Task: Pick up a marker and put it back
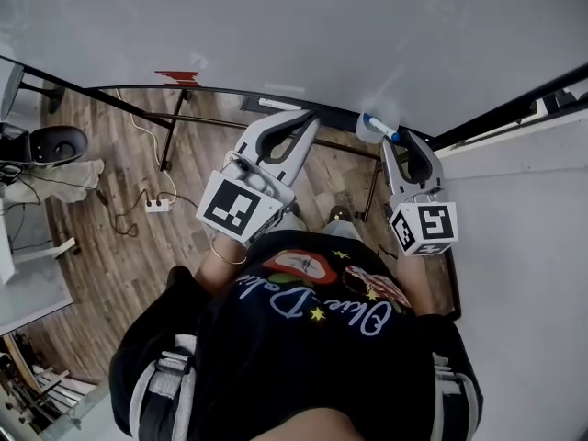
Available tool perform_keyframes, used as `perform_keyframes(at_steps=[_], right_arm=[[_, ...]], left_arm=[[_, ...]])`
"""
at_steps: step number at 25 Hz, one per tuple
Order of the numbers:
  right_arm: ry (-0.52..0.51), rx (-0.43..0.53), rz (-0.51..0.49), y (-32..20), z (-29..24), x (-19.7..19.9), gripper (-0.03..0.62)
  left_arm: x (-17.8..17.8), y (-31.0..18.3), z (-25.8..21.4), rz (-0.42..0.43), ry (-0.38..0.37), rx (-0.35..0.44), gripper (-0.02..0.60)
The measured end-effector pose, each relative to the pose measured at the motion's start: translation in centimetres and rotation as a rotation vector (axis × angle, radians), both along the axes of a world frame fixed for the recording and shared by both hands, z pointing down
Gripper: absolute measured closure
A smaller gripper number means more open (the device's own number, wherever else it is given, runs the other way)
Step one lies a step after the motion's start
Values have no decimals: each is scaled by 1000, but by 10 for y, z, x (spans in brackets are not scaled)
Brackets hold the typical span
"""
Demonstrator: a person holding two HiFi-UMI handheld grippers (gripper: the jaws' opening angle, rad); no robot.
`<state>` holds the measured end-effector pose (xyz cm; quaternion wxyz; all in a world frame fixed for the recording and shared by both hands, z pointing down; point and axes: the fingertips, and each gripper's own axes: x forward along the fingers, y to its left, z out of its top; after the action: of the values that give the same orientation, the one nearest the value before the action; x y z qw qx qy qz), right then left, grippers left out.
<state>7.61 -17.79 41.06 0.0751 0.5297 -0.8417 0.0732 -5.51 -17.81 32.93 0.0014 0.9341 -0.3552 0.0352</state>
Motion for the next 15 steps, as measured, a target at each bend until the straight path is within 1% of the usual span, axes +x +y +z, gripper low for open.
perform_keyframes(at_steps=[6, 12, 15], right_arm=[[34, -27, 22, -6, 14, 1, 462], [54, -32, 32, -11, 23, -1, 462], [55, -31, 40, -13, 24, 0, 488]], left_arm=[[-9, -1, -1, 1, -4, 2, 577], [-19, -4, 1, -21, -2, -11, 578], [-23, -5, 2, -31, -5, -10, 577]])
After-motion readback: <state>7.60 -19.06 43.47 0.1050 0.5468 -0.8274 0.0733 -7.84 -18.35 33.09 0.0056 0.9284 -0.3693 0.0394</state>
